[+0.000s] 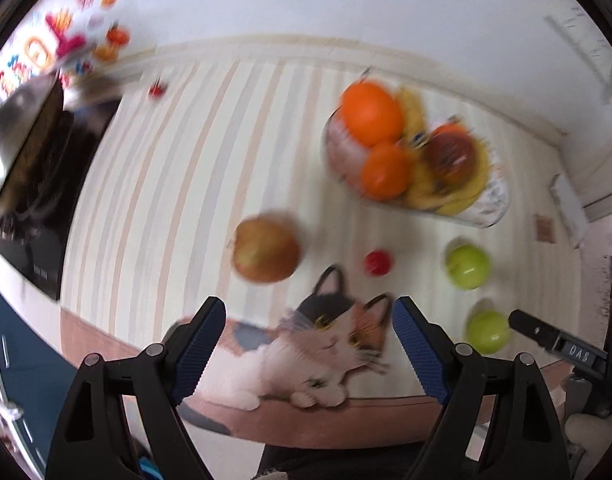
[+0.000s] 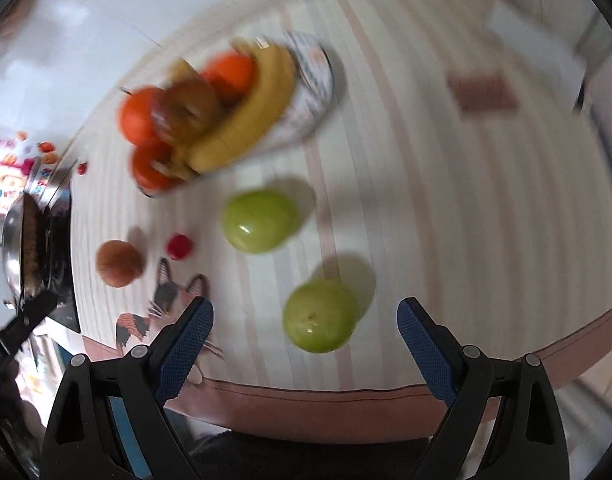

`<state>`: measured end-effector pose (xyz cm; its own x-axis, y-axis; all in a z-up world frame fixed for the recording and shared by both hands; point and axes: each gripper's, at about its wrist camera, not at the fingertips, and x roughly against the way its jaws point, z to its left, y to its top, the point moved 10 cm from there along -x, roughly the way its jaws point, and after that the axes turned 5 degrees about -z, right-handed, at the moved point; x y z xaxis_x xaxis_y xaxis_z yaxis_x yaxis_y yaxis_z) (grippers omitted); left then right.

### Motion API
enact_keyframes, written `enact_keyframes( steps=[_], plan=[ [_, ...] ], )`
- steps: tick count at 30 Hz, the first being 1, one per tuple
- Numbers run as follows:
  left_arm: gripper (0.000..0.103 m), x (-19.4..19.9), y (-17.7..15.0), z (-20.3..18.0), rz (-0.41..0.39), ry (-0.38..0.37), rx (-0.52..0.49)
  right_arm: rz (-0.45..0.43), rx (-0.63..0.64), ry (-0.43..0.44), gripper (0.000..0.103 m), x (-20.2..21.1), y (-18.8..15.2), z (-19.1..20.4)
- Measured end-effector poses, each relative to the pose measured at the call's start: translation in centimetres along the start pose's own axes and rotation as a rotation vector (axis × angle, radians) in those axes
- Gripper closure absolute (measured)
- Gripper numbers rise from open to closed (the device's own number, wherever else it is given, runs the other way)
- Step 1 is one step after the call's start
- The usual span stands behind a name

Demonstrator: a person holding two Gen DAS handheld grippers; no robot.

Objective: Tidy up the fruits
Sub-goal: 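Grasp the brown apple with the left gripper while the right grasps a green apple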

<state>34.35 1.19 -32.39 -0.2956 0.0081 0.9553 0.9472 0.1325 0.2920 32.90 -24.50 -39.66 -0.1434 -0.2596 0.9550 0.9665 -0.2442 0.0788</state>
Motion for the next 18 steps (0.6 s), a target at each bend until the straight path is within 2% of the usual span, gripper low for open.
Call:
enact_keyframes(
  steps=[3,5,6,7,9,13,18],
  plan=[
    [0.018,-1.6,-1.4,2.3,0.045,0.023,0.044,0.030,-0.024,0.016,0.011,-2.6,-0.7,-0.5],
    [0.018,-2.0,-2.1,3.8,0.062,0.038,0.072,0.045,-0.007,0.004,0.020,-3.9,-1.1,-0.3],
    [0.018,-2.2,-2.3,4.5,0.066,0.045,0.085,0.051,0.005,-0.004,0.031,-4.4,-1.2,-0.2],
    [0.018,-2.5,-2.5,5.2,0.074,0.052,0.098,0.050,0.025,-0.030,0.036,-5.0,-1.4,-0.2],
    [0.018,-2.8,-2.6,6.4,0.081,0.063,0.117,0.036,0.051,-0.059,0.043,-5.7,-1.4,-0.3],
    [0.018,-3.7,-1.8,7.5,0.083,0.079,0.114,0.031,0.061,-0.045,0.044,-6.1,-1.6,0.4],
    [0.018,-5.8,0.2,6.4,0.099,0.051,0.089,0.046,0.089,-0.026,0.044,-6.8,-1.9,2.0]
  ],
)
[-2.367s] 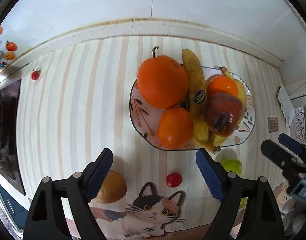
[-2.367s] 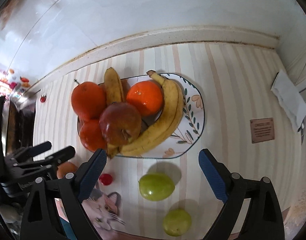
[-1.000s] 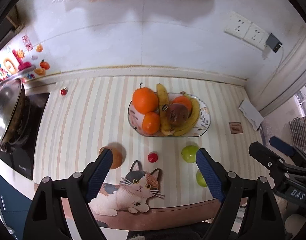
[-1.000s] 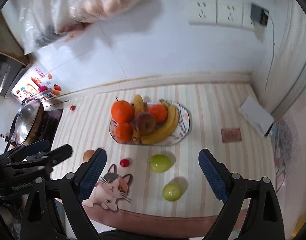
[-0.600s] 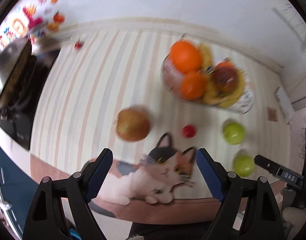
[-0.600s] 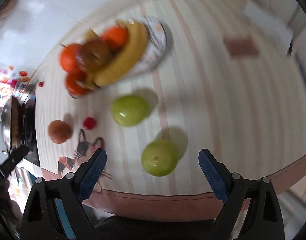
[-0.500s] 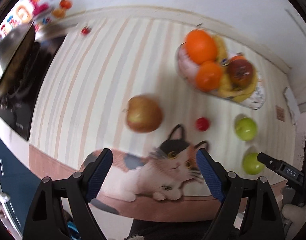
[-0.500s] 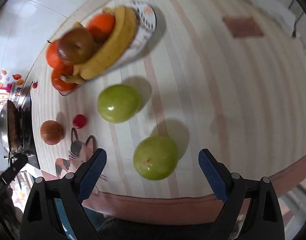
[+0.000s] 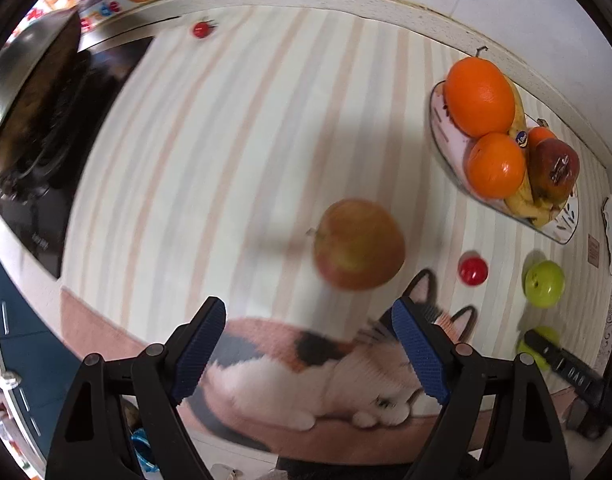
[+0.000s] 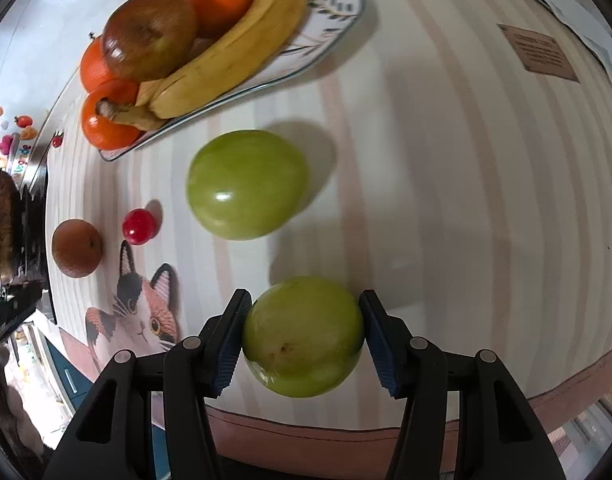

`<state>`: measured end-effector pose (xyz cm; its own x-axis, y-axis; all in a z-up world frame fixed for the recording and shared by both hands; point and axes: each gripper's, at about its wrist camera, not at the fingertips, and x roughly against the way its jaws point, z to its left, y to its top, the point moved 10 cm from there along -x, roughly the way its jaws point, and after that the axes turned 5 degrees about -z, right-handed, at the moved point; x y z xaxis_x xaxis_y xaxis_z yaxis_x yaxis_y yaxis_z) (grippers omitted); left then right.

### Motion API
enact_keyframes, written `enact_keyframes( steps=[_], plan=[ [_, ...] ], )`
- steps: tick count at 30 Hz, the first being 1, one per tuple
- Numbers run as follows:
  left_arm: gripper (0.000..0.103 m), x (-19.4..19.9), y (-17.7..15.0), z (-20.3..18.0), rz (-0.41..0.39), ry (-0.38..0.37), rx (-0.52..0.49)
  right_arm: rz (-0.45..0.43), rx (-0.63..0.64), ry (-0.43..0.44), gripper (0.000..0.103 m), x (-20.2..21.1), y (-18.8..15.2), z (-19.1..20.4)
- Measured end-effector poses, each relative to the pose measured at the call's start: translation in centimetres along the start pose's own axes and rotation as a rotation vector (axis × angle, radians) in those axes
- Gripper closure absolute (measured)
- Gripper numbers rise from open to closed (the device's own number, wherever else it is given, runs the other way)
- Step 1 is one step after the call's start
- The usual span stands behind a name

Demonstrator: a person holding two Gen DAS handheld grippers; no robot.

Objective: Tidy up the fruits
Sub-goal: 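Grasp the brown apple with the left gripper while the right grasps a green apple, then carry both apples onto the plate and open both grippers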

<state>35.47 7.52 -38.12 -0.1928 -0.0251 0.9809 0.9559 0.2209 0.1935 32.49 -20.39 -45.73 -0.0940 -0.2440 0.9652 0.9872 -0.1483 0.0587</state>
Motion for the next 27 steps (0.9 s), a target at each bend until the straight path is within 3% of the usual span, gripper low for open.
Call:
enact_keyframes(
  steps=[6,11,13,15,27],
  plan=[
    [0.018,-3.7,1.4,-3.1,0.086,-0.032,-0.061,0.007,0.017,0.004,0.044,-0.7,0.1,2.2],
    [0.018,-5.8,2.1,-3.9,0.108,0.010,-0.113,0.008,0.011,0.008,0.044,-0.9,0.0,2.6],
    [0.023,-6.4,2.4,-4.2,0.098,0.027,-0.143,0.007,0.011,0.008,0.044,-1.0,0.0,2.7],
    [0.038,-6.6,2.7,-3.9,0.074,0.070,-0.164,0.006,0.006,0.014,0.044,-0.8,0.2,2.4],
    [0.039,-7.0,4.1,-3.4,0.048,0.043,-0.167,0.015,-0.004,0.019,0.044,-0.9,0.2,2.1]
  ],
)
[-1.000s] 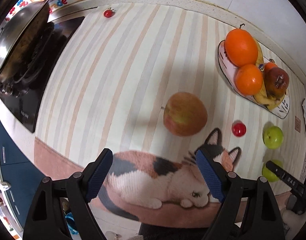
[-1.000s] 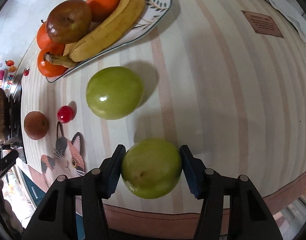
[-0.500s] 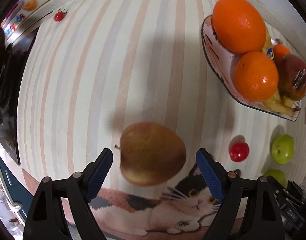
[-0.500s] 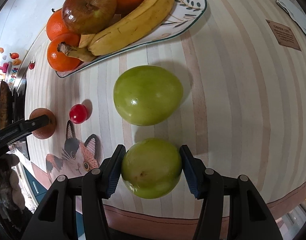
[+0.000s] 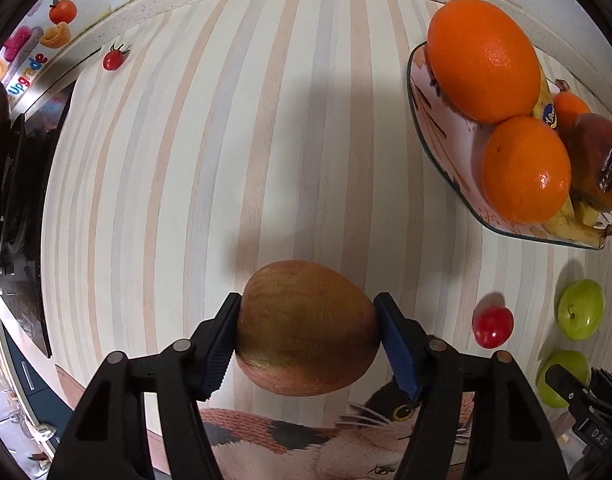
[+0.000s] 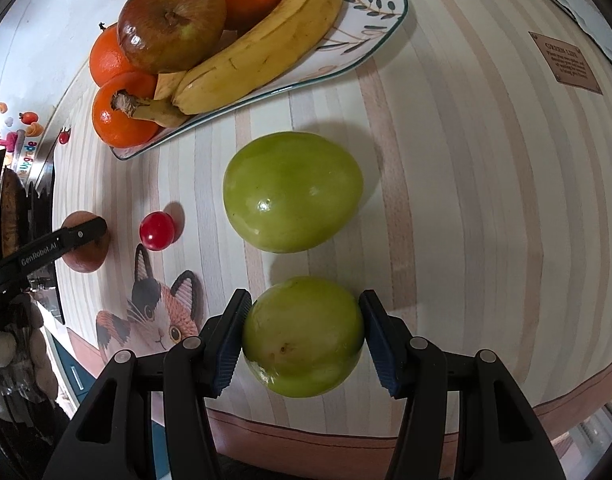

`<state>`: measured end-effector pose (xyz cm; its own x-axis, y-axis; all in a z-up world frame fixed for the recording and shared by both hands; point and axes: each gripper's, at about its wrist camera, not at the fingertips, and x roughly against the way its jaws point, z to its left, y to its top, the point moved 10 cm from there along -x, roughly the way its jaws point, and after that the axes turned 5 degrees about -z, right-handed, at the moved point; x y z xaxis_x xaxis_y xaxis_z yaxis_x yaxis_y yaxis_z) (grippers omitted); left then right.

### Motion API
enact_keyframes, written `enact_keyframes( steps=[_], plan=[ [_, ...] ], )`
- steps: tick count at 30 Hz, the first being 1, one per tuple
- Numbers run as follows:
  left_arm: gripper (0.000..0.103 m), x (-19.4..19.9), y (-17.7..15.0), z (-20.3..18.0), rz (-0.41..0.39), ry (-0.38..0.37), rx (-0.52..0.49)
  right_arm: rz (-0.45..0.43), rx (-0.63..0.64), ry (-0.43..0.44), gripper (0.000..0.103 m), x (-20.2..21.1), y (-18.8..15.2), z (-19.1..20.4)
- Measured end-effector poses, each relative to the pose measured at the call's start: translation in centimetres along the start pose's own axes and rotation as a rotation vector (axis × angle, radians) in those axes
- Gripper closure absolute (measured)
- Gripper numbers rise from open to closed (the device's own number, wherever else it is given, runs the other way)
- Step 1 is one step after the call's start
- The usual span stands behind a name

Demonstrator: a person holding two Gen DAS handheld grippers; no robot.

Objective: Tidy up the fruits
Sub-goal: 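Carry both apples onto the plate and open both grippers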

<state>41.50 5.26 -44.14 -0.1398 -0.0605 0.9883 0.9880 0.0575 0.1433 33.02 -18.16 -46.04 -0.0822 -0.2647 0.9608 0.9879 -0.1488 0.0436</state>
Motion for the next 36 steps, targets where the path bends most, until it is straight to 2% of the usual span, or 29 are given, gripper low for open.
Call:
enact_keyframes(
  steps=[7,10,12,19,22,27,36],
  plan=[
    [0.039,0.9,-0.8,-0.3,-0.021,-0.016,0.003,-0.010,0.025,-0.006,0.044,0.0,-0.2,0.2],
    [0.039,2.0,-0.9,-0.9,-0.035,-0.051,0.012,-0.008,0.015,0.006,0.045,0.0,-0.1,0.3],
    [0.039,2.9,-0.5,-1.1,-0.041,-0.091,0.033,-0.009,0.007,0.019,0.045,0.1,-0.1,0.3],
    [0.039,5.4,4.1,-2.5,-0.018,-0.343,0.219,-0.040,-0.009,0.064,0.045,1.8,1.0,1.0],
    [0.039,5.2,6.3,-3.2,-0.018,-0.388,0.260,-0.061,-0.014,0.071,0.045,2.8,1.8,1.3],
    [0.039,4.0,9.1,-4.9,-0.005,-0.416,0.281,-0.106,-0.021,0.066,0.045,4.7,3.8,1.1],
    [0.039,2.9,9.0,-4.8,0.002,-0.425,0.289,-0.200,-0.081,0.061,0.044,8.0,9.8,-1.2]
  ],
)
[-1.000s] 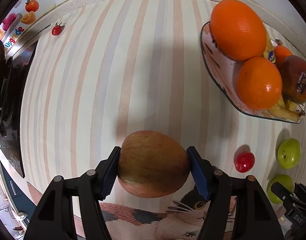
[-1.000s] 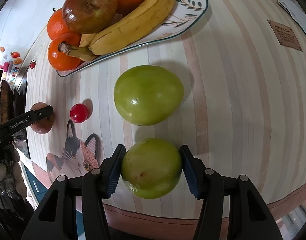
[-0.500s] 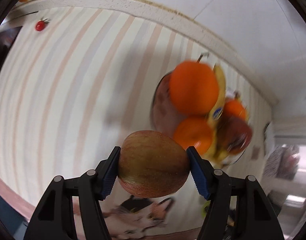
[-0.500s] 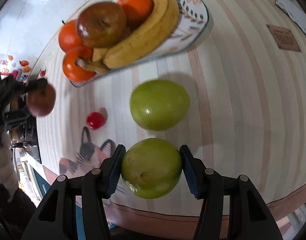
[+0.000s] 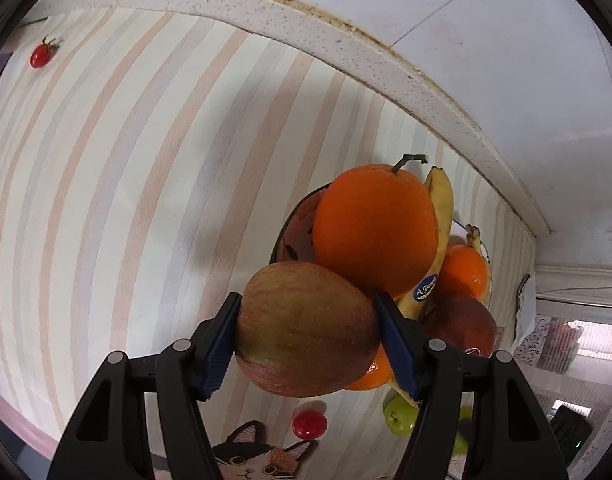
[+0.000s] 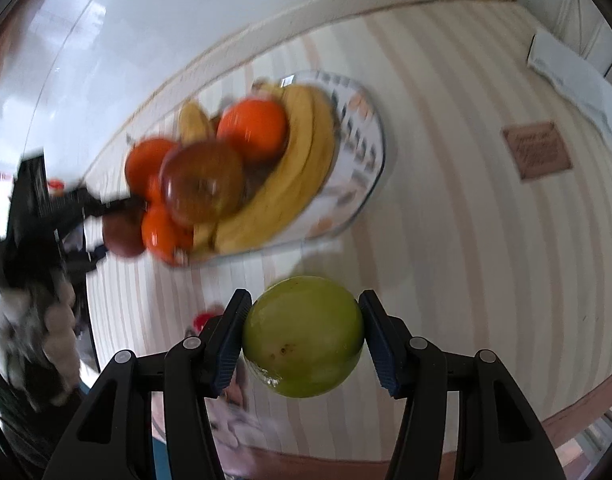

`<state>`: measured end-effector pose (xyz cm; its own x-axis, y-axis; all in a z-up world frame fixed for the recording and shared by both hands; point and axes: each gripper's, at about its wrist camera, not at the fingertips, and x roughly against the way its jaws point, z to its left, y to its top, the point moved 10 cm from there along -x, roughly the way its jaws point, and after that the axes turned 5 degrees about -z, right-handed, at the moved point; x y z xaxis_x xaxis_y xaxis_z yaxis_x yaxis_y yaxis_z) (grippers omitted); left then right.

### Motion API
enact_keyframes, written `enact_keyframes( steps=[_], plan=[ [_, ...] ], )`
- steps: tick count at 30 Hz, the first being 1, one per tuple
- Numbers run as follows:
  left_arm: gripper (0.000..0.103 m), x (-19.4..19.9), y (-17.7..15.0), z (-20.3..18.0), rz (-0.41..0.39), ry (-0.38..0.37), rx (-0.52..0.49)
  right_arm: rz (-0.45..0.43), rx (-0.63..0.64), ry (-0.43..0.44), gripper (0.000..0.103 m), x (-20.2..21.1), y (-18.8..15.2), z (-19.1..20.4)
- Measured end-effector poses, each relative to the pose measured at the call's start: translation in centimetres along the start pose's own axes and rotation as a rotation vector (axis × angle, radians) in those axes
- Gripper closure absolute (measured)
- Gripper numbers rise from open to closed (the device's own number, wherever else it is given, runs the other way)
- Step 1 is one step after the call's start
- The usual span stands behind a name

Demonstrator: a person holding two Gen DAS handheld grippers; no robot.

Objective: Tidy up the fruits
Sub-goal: 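Carry both apples onto the plate and open both grippers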

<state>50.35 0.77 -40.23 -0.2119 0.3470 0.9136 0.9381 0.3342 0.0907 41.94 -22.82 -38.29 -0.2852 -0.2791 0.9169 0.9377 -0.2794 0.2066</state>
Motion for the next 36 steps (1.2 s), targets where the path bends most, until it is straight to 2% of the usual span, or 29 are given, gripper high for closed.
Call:
enact_keyframes(
  steps=[7,11,14,18,26,31,33,36],
  plan=[
    [0.039,-0.1,0.2,0.1,-0.016,-0.004,0.001,-0.077,-0.001,-0.051,0.045,-0.9,7.1,-0.4],
    [0.038,-0.3,0.2,-0.1,-0.032,-0.003,0.004,-0.074,0.017,-0.091,0.045,-2.6,9.6,-0.3],
    [0.038,-0.4,0.2,-0.1,-0.036,-0.009,-0.004,-0.064,0.047,-0.108,0.045,-4.1,9.8,0.4],
    [0.038,-1.0,-0.2,-0.1,-0.001,0.000,-0.009,-0.081,0.086,-0.138,0.045,-4.8,9.4,1.0],
    [0.038,-1.1,-0.2,-0.3,0.021,0.039,-0.035,-0.094,0.044,-0.088,0.044,-4.4,9.2,0.8],
    [0.037,-0.3,0.0,-0.6,0.006,0.050,-0.065,-0.094,0.048,-0.077,0.044,-4.1,9.1,1.3],
    [0.032,0.1,0.1,-0.8,-0.002,0.039,-0.071,-0.094,0.044,-0.072,0.041,-4.0,9.1,1.5],
    [0.029,0.9,0.4,-1.2,-0.017,0.039,-0.087,-0.099,0.038,-0.063,0.035,-3.6,9.1,1.8]
  ],
)
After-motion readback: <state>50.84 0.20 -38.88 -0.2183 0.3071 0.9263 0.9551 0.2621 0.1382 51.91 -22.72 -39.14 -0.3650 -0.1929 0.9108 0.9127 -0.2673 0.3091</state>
